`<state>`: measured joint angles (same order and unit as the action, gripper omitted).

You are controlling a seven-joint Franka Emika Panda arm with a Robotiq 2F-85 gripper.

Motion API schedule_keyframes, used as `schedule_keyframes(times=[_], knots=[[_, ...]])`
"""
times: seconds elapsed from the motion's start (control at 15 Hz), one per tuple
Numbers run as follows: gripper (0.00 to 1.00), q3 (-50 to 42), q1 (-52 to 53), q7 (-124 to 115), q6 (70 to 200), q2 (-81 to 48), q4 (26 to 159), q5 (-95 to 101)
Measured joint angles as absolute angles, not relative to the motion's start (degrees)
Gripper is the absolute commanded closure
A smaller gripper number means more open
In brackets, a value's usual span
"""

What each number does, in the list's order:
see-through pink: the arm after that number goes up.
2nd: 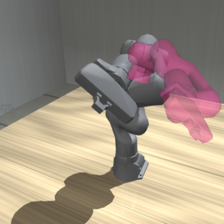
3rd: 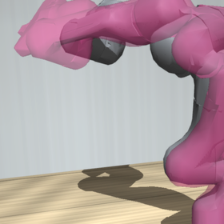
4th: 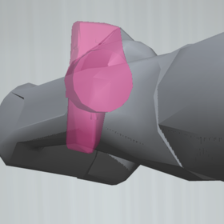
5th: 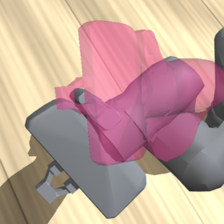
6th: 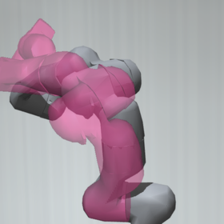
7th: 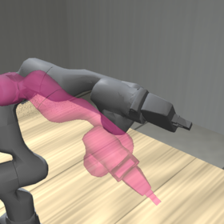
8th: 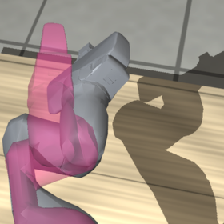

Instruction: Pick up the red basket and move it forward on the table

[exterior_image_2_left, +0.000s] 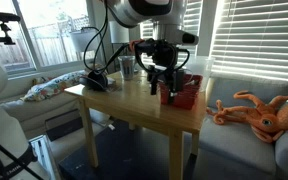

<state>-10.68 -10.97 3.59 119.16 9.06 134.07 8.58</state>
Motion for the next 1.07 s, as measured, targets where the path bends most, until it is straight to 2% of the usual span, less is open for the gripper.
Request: schedule_keyframes(times=[0.73,1.07], knots=[[0.00,-10.5,-10.9,3.4,119.5,9.1,133.9,8.8],[0.00,-7.3,-9.1,0.6,118.7,10.1,130.2,11.5]])
